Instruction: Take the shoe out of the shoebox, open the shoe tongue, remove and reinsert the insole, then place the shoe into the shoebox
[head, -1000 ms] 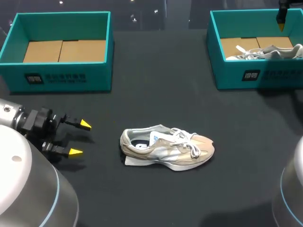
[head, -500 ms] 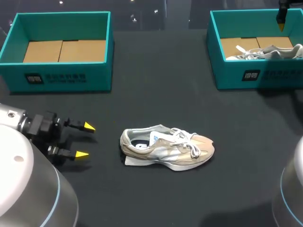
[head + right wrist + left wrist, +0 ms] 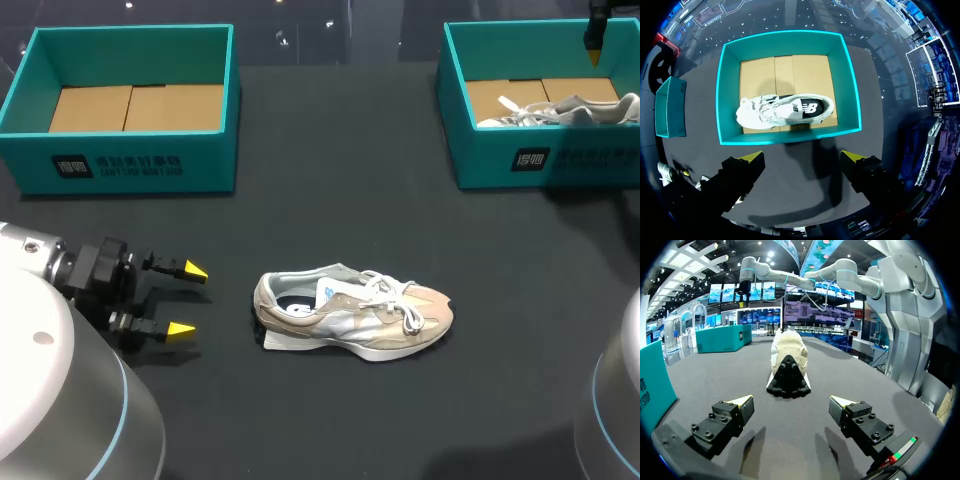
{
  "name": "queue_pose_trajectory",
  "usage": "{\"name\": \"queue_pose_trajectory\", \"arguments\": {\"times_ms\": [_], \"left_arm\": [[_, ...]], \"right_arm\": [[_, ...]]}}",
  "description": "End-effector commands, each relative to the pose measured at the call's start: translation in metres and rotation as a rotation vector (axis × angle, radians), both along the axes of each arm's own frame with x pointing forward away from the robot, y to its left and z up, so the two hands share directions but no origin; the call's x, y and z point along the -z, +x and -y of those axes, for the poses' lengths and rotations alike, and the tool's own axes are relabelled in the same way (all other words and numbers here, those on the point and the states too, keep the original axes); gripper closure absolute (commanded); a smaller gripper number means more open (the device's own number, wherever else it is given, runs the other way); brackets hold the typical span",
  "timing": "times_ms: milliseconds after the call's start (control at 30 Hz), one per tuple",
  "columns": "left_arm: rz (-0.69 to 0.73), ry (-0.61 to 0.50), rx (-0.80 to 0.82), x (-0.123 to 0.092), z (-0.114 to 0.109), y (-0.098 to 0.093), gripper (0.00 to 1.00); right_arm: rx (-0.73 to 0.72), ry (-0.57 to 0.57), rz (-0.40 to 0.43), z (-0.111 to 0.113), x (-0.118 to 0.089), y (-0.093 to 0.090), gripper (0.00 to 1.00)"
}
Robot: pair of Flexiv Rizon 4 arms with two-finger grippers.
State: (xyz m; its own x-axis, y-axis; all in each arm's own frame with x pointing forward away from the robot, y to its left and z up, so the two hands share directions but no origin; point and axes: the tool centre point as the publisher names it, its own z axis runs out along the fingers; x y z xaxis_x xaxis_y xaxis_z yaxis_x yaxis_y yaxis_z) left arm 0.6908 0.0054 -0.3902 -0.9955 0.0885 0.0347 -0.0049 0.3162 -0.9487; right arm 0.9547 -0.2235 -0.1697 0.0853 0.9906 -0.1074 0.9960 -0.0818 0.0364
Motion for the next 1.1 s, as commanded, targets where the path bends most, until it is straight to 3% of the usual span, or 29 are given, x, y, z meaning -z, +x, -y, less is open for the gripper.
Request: {"name": "queue_pose_trajectory", "arguments": {"times_ms": [33,1100], "left_arm": [[0.000,-0.001,-0.001,0.001,0.005,-0.001,0.00],[-0.016,-0.003,-0.065,0.005,0.059,-0.012,0.00]], "right_arm": [[0.001,-0.001,0.000,0.000,0.000,0.000,0.00],[0.001,-0.001,0.000,0.000,0.000,0.000,0.00]]}}
